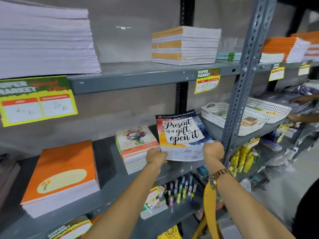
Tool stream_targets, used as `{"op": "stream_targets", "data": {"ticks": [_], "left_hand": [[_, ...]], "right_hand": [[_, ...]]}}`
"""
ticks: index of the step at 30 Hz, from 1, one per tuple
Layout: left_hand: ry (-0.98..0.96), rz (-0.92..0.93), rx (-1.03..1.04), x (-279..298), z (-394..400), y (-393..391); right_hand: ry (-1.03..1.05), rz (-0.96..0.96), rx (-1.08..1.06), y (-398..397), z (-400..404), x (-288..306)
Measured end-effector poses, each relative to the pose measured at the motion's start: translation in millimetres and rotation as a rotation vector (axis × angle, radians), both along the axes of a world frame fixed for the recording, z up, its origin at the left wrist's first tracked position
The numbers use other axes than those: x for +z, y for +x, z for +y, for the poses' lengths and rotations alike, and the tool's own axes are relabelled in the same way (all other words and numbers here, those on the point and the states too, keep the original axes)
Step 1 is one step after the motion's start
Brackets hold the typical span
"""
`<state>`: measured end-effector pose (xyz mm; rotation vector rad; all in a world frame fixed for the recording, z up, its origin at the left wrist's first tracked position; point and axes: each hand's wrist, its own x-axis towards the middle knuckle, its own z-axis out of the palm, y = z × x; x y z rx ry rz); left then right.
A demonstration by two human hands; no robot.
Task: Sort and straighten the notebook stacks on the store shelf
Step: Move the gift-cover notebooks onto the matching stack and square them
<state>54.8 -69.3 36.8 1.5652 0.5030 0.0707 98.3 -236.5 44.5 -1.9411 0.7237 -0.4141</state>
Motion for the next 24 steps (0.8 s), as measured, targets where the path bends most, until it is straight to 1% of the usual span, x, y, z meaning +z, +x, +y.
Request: {"op": "stream_targets", "data": {"ticks": [3, 5, 11, 18, 22, 24], "left_hand": [[0.001, -0.06, 0.02, 12.4, 27.7, -13.3], [0.028, -0.083, 0.074, 16.8, 52.1, -26.0], [0.199, -0.138, 0.214, 18.8, 139.9, -77.9], [0.278, -0.11, 0.426, 26.1, 249.3, -147.4], [0.325, -0.087, 0.578, 28.5, 302.2, -192.6], [0.318, -0.065, 0.618, 27.2, 324.4, -210.9]], "right_hand": [[0.035, -0.03, 0.043, -13.3, 27.4, 13.2], [0.047, -0.045, 0.082, -22.9, 52.2, 20.0], [0.086, -0.077, 0.243, -56.5, 147.4, 25.4], [0.181, -0.047, 0.444, -103.0, 267.3, 24.5], [0.161, -0.03, 0.582, -134.1, 332.4, 17.7], [0.146, -0.005, 0.64, -147.3, 359.0, 14.6]]}}
